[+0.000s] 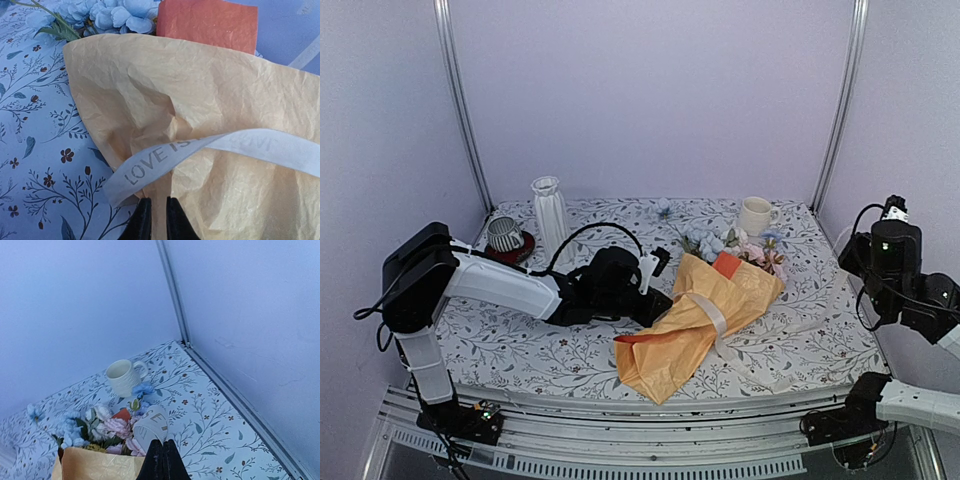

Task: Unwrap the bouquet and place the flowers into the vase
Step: Untie the half-tied ribbon from the folded wrapping paper.

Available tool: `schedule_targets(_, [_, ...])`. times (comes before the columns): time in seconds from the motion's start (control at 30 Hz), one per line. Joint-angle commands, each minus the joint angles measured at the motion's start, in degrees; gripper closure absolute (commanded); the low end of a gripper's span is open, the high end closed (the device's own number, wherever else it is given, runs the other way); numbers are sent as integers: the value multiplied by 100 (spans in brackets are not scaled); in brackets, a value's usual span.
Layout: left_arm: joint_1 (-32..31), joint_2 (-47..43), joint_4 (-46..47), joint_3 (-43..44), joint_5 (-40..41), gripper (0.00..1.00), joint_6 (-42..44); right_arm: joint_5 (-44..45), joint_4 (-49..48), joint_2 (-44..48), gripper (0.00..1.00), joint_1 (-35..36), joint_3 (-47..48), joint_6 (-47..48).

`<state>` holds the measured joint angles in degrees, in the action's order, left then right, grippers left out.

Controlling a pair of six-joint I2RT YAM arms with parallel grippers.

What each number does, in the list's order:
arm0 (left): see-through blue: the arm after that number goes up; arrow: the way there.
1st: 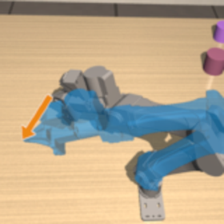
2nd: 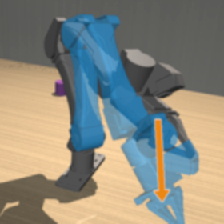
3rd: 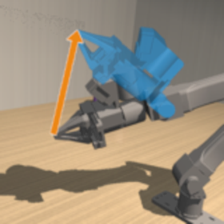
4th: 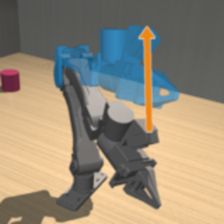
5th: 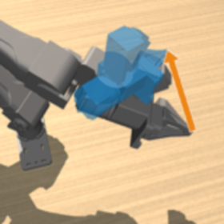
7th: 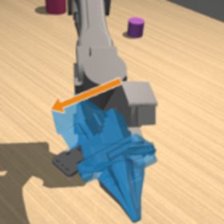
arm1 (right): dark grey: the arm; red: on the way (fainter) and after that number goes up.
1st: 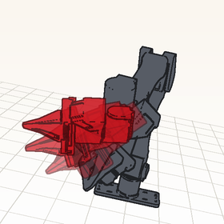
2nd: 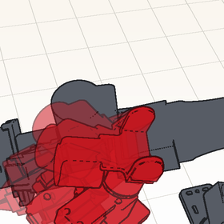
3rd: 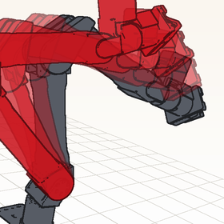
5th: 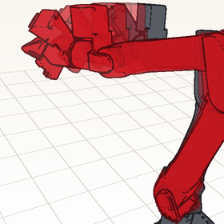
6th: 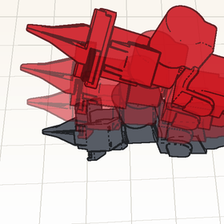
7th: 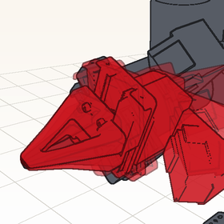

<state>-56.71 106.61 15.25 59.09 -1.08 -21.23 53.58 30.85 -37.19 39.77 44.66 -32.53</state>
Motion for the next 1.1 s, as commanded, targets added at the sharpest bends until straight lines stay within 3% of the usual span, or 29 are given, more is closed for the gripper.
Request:
schedule_targets(0.0, [63, -80, -26, 15, -40, 87, 35, 836, 580, 24, 99, -327, -126, -850])
schedule_targets(0.4, [62, -128, -30, -18, -27, 87, 23, -113, 1182, -708, 98, -2217, -157, -2129])
schedule_targets(0.43, [58, -135, -30, -32, -25, 87, 23, -225, 1170, -771, 91, -2340, -157, -2159])
schedule_targets(0.5, [58, -165, -39, -50, -26, 86, 24, -403, 1111, -858, 42, -2473, -147, -2152])
schedule_targets(0.53, [59, -193, -39, -61, -27, 85, 32, -423, 1109, -893, 25, -2482, -146, -2086])
schedule_targets(0.57, [58, -219, -56, -64, -41, 84, 34, -455, 1131, -930, 15, -2480, -109, -2051])
schedule_targets(0.7, [58, -419, -93, -130, -44, 73, 31, -1000, 690, -951, 0, -2482, -53, -1300])
schedule_targets(0.9, [40, -729, -174, -208, -71, 60, 23, -2250, 502, -1062, 1, -2483, 108, -235])
schedule_targets(1.07, [-33, -967, -358, -246, -76, 55, 33, -3567, 647, -1075, 1, -2292, 174, 127])
